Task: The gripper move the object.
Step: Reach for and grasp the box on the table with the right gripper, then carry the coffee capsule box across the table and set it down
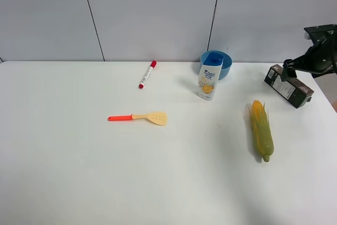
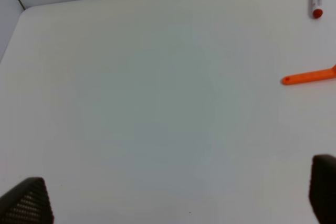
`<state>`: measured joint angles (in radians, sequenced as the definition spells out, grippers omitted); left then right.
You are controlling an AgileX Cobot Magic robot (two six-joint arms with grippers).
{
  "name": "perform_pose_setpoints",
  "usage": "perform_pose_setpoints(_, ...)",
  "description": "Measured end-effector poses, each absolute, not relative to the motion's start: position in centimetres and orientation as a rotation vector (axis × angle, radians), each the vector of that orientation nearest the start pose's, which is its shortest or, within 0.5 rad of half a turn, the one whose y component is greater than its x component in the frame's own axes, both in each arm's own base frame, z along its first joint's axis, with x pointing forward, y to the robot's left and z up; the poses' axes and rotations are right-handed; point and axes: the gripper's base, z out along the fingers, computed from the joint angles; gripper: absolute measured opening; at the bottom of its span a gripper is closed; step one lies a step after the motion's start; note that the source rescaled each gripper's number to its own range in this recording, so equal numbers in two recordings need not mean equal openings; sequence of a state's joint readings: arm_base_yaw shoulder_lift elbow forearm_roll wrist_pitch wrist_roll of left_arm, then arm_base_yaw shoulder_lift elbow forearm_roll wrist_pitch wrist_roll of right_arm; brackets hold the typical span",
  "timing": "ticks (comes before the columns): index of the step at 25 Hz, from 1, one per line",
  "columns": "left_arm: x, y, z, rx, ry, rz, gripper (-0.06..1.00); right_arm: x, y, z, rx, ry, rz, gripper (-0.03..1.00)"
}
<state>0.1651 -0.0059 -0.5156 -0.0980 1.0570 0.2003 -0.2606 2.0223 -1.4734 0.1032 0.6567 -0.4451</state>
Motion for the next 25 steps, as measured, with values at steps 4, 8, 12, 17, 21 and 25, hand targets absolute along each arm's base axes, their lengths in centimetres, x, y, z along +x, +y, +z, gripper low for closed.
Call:
perform_pose_setpoints(4, -0.6, -0.9, 28.2, 0.041, 2.017, 0.116, 1.00, 42.4, -10.8, 16.9, -0.172, 2.687, -0.117, 0.92)
perform_pose_setpoints(8, -0.6, -0.9, 28.2, 0.040, 2.017, 0.115, 1.00, 43.0, -10.9, 14.6, -0.170, 2.697, -0.119, 0.87)
perform_pose_setpoints(12, -0.6, -0.9, 28.2, 0.040, 2.017, 0.115, 1.00, 43.3, -11.0, 13.5, -0.161, 2.694, -0.118, 0.82)
perform_pose_setpoints(17, -0.6, -0.9, 28.2, 0.040, 2.017, 0.115, 1.00, 43.5, -11.1, 13.1, -0.158, 2.684, -0.124, 0.59)
perform_pose_setpoints(21, -0.6, -0.9, 28.2, 0.040, 2.017, 0.115, 1.00, 43.5, -10.9, 13.2, -0.098, 2.682, -0.087, 0.00)
perform_pose_setpoints(25, -0.6, -0.9, 28.2, 0.040, 2.017, 0.115, 1.00, 43.2, -10.7, 13.7, -0.035, 2.701, -0.044, 0.03)
